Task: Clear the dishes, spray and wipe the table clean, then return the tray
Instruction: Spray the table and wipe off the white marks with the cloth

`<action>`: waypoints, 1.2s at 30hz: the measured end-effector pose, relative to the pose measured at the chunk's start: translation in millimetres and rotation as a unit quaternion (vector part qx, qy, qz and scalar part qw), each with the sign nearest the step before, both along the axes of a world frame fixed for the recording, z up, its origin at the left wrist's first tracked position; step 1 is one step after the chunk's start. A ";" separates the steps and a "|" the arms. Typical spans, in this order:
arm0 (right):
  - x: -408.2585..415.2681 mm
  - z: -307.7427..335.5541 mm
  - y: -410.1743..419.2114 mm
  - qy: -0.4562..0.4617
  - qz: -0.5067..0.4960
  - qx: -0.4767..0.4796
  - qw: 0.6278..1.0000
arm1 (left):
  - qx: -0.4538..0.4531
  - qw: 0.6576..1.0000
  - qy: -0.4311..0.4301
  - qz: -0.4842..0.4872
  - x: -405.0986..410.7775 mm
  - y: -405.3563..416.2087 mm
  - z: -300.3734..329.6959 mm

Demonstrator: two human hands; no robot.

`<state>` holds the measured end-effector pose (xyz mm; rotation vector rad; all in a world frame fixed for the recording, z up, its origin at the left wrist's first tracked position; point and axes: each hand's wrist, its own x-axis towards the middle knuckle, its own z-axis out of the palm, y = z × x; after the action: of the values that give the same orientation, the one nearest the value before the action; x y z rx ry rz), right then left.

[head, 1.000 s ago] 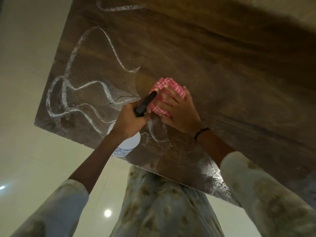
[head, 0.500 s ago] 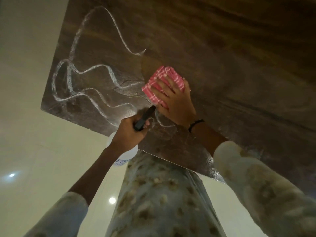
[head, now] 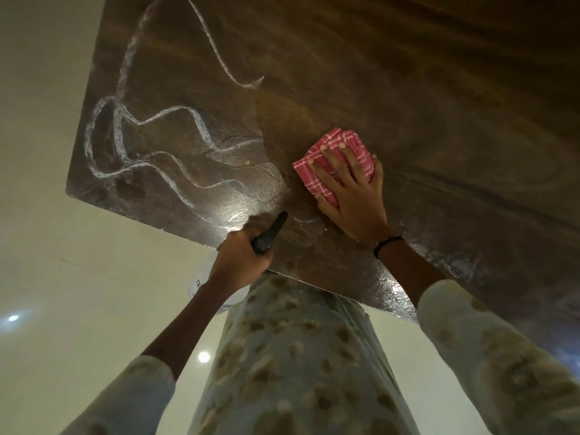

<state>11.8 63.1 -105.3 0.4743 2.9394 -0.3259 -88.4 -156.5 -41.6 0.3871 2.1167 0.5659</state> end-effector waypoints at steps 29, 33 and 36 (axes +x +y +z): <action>-47.1 0.1 -70.7 0.016 -0.026 -0.043 0.999 | 0.096 0.994 0.020 0.055 -9.5 -40.1 -2.5; -34.3 2.0 -104.0 0.017 0.073 -0.063 0.995 | 0.108 0.992 0.006 0.060 -5.3 -45.5 0.3; 7.0 2.6 -96.9 0.008 0.162 -0.054 0.985 | 0.106 0.993 -0.012 0.050 -1.0 -51.0 3.8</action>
<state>18.8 -33.9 -102.7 -0.0226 2.9271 -0.4437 -89.4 -207.4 -37.8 0.3927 2.0665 0.8541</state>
